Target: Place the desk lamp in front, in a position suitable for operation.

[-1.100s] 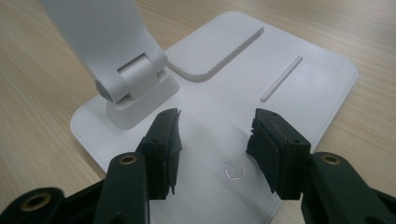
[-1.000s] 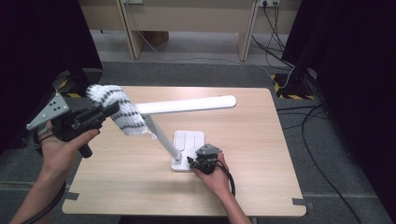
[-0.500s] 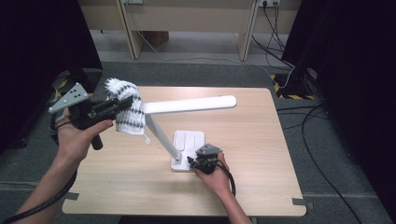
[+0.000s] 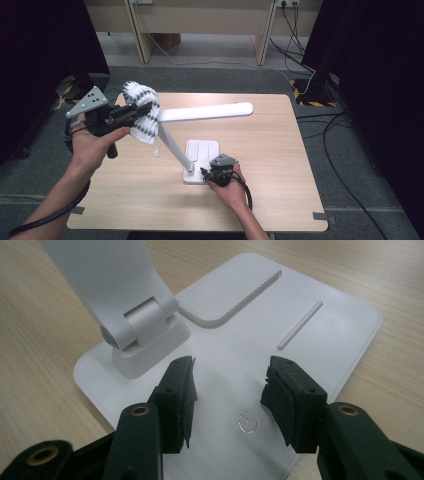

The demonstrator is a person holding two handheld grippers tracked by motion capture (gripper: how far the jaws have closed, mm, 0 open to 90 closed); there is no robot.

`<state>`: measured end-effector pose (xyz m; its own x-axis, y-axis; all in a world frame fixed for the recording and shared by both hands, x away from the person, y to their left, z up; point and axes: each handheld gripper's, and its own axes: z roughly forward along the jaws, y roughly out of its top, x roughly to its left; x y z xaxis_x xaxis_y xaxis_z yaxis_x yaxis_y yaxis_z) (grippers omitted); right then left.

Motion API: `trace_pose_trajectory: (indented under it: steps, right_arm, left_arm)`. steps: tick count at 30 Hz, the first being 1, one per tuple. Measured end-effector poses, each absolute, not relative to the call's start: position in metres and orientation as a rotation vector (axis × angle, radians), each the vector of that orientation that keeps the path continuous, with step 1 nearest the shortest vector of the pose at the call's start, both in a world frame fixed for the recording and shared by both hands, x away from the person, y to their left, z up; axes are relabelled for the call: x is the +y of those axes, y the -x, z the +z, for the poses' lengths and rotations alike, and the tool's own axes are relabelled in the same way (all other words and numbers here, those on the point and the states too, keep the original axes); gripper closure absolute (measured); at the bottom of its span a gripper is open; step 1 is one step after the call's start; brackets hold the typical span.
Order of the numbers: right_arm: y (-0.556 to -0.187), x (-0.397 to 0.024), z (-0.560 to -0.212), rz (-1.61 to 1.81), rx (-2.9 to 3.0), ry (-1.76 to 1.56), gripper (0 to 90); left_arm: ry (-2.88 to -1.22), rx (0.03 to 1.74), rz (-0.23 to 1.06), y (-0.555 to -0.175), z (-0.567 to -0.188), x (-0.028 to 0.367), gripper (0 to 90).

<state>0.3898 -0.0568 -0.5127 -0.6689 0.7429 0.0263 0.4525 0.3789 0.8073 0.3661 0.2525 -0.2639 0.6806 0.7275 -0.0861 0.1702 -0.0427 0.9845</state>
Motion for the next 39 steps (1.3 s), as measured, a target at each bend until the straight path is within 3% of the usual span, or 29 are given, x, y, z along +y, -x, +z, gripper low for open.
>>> trace_pose_trajectory:
  steps: [39]
  right_arm:
    - [-0.389,-0.057,-0.513,1.193,2.298,-1.047,54.3]
  left_arm:
    - [-1.622,0.698,0.482,-0.377,-0.252,0.197,80.1]
